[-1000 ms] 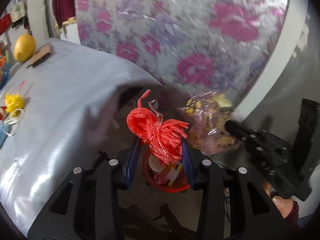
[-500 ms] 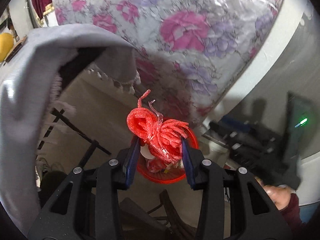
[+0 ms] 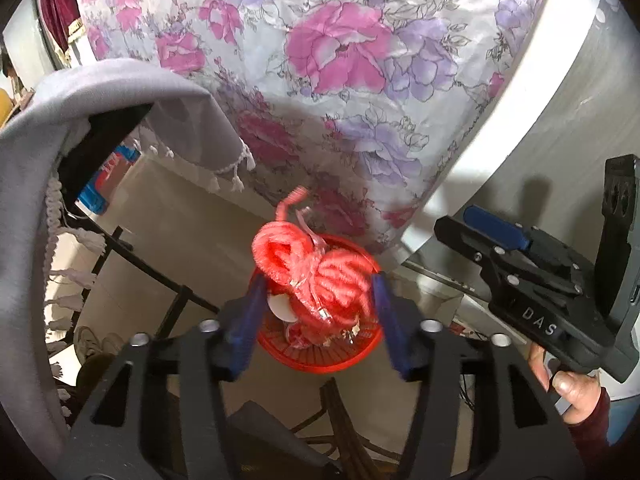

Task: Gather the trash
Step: 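Open both grippers over the red basket, releasing yarn and bag, then move both grippers back over the table toward the remaining trash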

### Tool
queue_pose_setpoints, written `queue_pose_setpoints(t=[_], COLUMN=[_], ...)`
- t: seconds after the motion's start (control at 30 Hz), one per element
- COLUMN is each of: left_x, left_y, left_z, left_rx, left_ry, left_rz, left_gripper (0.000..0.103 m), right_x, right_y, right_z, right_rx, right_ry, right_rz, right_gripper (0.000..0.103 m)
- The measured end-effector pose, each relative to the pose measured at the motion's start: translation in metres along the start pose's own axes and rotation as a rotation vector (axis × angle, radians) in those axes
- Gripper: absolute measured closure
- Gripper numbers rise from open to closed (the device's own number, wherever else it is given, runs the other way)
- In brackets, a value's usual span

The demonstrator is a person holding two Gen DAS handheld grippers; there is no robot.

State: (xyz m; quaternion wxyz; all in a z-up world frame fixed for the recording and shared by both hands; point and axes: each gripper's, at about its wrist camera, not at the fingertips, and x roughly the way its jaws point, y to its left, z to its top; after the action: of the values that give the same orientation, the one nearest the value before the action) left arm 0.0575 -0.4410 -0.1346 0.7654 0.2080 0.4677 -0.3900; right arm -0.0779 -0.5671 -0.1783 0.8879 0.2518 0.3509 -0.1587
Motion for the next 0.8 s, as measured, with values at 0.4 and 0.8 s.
queue_pose_setpoints(t=[0.4,0.8], left_x=[-0.008,-0.013], left_y=[-0.001,0.003], left_z=[-0.001,-0.002], left_rx=[0.0,-0.019], left_ry=[-0.026,-0.045], left_rz=[0.029,0.054], left_gripper=[0.035,0.028], right_x=[-0.001,0.001], right_y=[0.003,0.007], right_z=[0.0,0.0], right_rx=[0.002,-0.003], right_ry=[-0.001,0.004], right_rz=[0.012,0.018], right_gripper=[0.054,0.049])
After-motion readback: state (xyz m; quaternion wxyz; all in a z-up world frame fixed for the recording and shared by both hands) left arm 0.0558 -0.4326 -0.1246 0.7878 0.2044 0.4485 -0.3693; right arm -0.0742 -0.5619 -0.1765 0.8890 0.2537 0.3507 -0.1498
